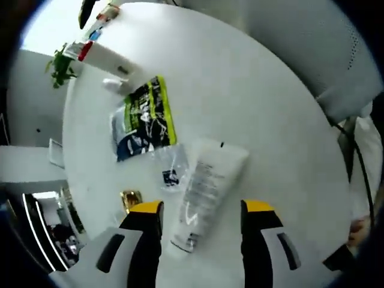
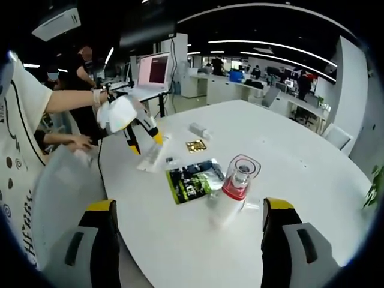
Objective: Arrange the skincare products in the storage area until every visible bottle or jar stands upright without overlapping.
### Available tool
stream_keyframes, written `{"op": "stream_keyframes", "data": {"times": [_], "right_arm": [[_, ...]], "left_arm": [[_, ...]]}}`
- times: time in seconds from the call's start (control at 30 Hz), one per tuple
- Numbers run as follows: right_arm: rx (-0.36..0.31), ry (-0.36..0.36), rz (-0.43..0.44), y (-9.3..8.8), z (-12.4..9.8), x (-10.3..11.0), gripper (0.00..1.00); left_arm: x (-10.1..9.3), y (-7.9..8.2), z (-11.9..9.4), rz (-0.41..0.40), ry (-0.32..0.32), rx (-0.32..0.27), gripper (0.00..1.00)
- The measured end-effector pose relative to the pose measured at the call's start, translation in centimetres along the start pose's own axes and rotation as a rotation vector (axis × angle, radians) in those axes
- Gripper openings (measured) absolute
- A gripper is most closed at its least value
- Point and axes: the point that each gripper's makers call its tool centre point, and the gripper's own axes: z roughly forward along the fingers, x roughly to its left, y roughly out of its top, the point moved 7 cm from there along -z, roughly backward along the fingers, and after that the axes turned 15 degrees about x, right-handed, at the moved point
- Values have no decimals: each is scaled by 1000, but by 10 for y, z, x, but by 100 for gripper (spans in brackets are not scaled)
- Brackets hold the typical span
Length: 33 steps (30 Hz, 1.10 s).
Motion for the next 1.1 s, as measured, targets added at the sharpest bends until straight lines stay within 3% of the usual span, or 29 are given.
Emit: {"op": "stream_keyframes", "data": {"times": [0.4, 0.47, 0.83, 1.1], "right_arm": [[7, 10, 11, -3, 2, 1, 100], [6, 14, 10, -4, 3, 1, 100], [13, 22, 25, -8, 3, 2, 98], [25, 32, 34, -12, 5, 2, 98]], "left_arm": [[0, 8, 8, 103, -56, 2, 46], [0, 7, 10, 122, -61, 4, 40], [-1, 11, 19, 190, -135, 1, 42], [2, 11, 23, 222, -154, -5, 41]]}}
